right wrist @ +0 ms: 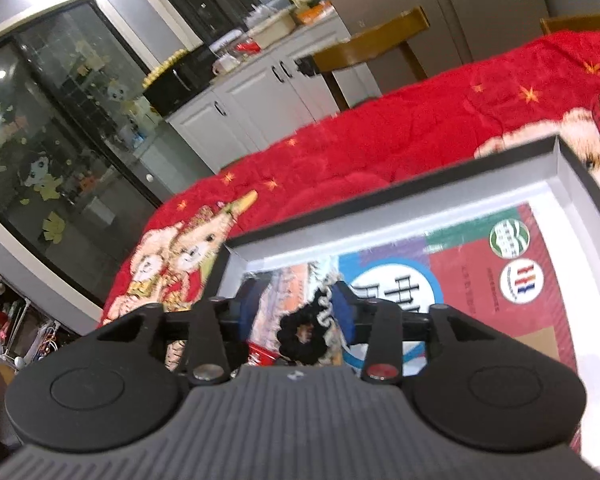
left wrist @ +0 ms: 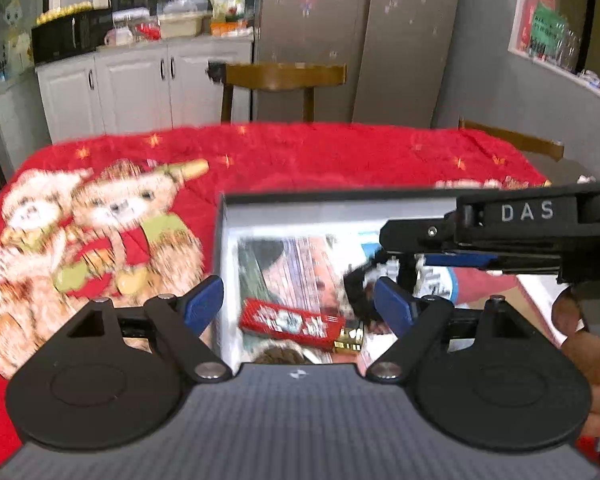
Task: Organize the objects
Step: 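Open both grippers to drop the tube and scrunchie into the box, then raise both grippers away from the box, then grasp blue-white scrunchie with left gripper while right gripper reaches brown paper packet, then lift the blue-white scrunchie and the brown triangular packet off the quilt, then carry both held items over the black box and lower them inside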
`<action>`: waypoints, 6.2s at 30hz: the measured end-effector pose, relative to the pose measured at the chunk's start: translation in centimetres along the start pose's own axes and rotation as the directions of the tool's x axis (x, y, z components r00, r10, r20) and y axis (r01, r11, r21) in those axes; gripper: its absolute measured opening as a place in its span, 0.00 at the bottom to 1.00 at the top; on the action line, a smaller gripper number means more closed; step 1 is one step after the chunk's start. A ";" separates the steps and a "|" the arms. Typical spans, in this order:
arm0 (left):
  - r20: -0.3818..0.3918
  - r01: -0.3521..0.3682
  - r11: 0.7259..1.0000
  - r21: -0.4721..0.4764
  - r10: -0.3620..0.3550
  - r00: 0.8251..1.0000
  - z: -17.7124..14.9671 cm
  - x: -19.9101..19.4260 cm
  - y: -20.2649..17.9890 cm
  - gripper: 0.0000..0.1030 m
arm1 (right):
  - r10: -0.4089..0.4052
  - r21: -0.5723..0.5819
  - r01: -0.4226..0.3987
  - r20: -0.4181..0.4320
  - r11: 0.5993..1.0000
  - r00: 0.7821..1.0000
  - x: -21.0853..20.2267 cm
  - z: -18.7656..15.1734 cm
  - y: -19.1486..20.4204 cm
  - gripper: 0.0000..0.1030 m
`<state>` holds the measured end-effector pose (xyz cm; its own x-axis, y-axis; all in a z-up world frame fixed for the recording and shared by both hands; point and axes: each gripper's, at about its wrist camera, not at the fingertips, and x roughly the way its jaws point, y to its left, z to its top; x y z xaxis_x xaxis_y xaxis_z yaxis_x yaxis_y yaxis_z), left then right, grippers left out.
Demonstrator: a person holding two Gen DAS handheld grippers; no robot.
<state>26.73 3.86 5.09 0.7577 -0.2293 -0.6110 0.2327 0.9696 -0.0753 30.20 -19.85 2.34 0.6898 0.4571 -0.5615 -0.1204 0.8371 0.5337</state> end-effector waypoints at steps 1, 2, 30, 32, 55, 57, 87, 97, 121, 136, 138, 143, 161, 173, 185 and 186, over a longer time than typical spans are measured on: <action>0.017 -0.002 1.000 0.000 0.002 1.000 0.2 -0.6 0.1 0.83 | 0.009 -0.006 -0.009 0.011 1.000 1.000 -0.3 0.2 0.2 0.61; 0.034 -0.004 1.000 -0.003 0.004 0.999 0.5 -1.2 0.3 0.83 | 0.015 -0.013 -0.015 0.023 1.000 1.000 -0.8 0.4 0.4 0.62; 0.585 0.071 0.996 -0.053 -0.026 0.810 1.6 -27.6 -3.2 0.83 | 0.035 -0.285 0.115 0.474 0.951 0.880 -22.2 -1.0 7.9 0.86; 0.605 0.068 0.998 -0.017 -0.044 0.795 0.9 -28.8 -4.7 0.83 | 0.023 -0.281 0.135 0.493 0.950 0.870 -23.2 -1.5 7.3 0.86; 0.621 0.063 0.995 0.071 -0.094 0.778 -12.1 -25.3 -8.4 0.84 | -0.021 -0.249 0.211 0.599 0.945 0.801 -24.0 -10.6 0.5 0.95; 0.604 0.072 0.993 0.097 -0.116 0.789 -12.4 -24.0 -8.5 0.84 | -0.031 -0.261 0.218 0.572 0.940 0.819 -22.7 -10.9 0.2 0.95; 0.192 0.052 0.954 0.294 -0.112 0.975 -17.3 -11.0 -11.8 0.80 | -0.102 -0.192 0.144 0.212 0.971 0.972 -13.7 -12.4 -4.7 0.86; 0.110 0.060 0.972 0.225 -0.086 0.990 -16.8 -10.1 -10.6 0.34 | -0.112 -0.161 0.138 0.158 0.977 0.981 -12.7 -12.3 -5.7 0.59; 0.159 0.042 0.984 0.172 -0.070 0.985 -16.4 -11.0 -9.7 0.15 | -0.140 -0.139 0.169 0.198 0.976 0.970 -13.4 -12.2 -5.5 0.46; 0.285 0.078 0.991 0.105 -0.105 0.953 -15.6 -14.1 -8.5 0.15 | -0.071 -0.155 0.120 0.287 0.981 0.955 -15.9 -12.0 -4.6 0.46; 0.334 0.073 0.993 0.091 -0.100 0.937 -15.4 -14.7 -8.1 0.15 | -0.060 -0.159 0.111 0.294 0.981 0.954 -16.2 -12.0 -4.3 0.46; 0.374 0.075 0.997 0.031 -0.081 0.924 -14.4 -15.5 -6.8 0.15 | -0.051 -0.169 0.108 0.310 0.980 0.949 -16.5 -12.0 -3.3 0.46; 0.351 -0.028 1.000 -0.010 0.030 0.936 -4.4 -18.2 -4.6 0.15 | 0.024 -0.122 0.003 0.221 0.993 0.975 -16.8 -3.6 2.3 0.46; 0.370 -0.044 0.998 -0.046 0.058 0.927 2.8 -14.8 -3.3 0.15 | 0.008 -0.175 0.045 0.292 0.984 0.956 -11.0 1.8 6.5 0.46; 0.306 0.047 0.996 -0.077 -0.021 0.952 5.6 -4.6 0.0 0.15 | -0.060 -0.128 0.102 0.301 0.986 0.952 -3.9 4.2 4.4 0.46; 0.277 0.054 0.995 -0.087 -0.028 0.961 5.5 -3.7 0.5 0.15 | -0.071 -0.136 0.113 0.284 0.984 0.956 -3.3 4.3 4.1 0.46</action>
<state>27.42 4.67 11.64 0.8900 -0.2710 -0.3668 0.2194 0.9595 -0.1766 30.53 -19.22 9.08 0.8707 0.2928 -0.3951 -0.1377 0.9164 0.3757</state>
